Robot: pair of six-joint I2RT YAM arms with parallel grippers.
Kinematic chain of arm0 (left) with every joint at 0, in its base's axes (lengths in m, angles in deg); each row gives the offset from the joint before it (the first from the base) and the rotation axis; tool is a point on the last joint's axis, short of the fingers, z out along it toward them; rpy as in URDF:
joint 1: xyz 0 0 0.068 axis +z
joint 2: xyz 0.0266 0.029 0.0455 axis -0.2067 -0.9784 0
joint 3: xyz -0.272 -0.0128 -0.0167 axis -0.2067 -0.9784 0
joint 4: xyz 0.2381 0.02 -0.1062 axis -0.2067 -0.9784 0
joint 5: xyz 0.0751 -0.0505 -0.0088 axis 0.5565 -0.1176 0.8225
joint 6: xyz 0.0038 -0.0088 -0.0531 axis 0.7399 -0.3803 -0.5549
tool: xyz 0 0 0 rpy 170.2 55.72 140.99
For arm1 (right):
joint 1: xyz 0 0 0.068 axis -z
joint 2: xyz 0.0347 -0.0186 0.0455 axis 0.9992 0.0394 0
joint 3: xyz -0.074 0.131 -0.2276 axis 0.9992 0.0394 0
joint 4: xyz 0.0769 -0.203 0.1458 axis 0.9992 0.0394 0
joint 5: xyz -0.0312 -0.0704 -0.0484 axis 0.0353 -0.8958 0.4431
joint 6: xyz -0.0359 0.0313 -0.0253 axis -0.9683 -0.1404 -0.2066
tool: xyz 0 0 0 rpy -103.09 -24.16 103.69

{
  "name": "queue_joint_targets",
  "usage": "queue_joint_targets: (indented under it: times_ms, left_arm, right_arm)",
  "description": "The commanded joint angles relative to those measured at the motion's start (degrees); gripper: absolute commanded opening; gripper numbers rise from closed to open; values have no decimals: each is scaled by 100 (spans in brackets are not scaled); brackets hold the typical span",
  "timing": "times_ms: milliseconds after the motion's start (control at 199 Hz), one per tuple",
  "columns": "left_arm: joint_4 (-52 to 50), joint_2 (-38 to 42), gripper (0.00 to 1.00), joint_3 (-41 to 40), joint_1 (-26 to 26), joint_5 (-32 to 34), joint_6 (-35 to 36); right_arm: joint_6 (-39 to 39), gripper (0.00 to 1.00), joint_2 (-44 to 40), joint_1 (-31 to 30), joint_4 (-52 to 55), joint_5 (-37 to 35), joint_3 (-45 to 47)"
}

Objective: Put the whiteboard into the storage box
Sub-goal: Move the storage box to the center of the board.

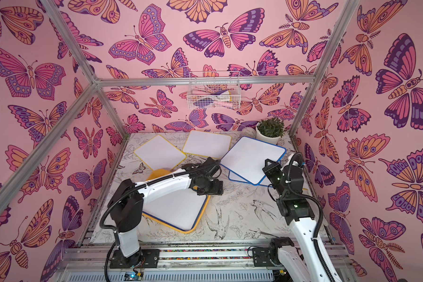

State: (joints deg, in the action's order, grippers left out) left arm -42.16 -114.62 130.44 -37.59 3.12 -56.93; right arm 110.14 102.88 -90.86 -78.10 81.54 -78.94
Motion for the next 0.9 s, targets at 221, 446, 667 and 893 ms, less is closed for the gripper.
queue_joint_targets:
  times_ms: [221,446,667,893]
  left_arm:
    - [84,-1196,84,2191,-5,-646,364]
    - [65,-732,85,1778,85,-727,590]
    - [108,609,91,193,577,-565,976]
    - [38,2120,99,-1229,1223,-329,1215]
  right_arm:
    - [-768,0,-271,300,260,226,-728]
    - [-1056,0,-242,298,411,250,-829]
    - [-1133,0,-233,300,267,427,-860]
    - [-650,0,-67,303,-235,1039,-877]
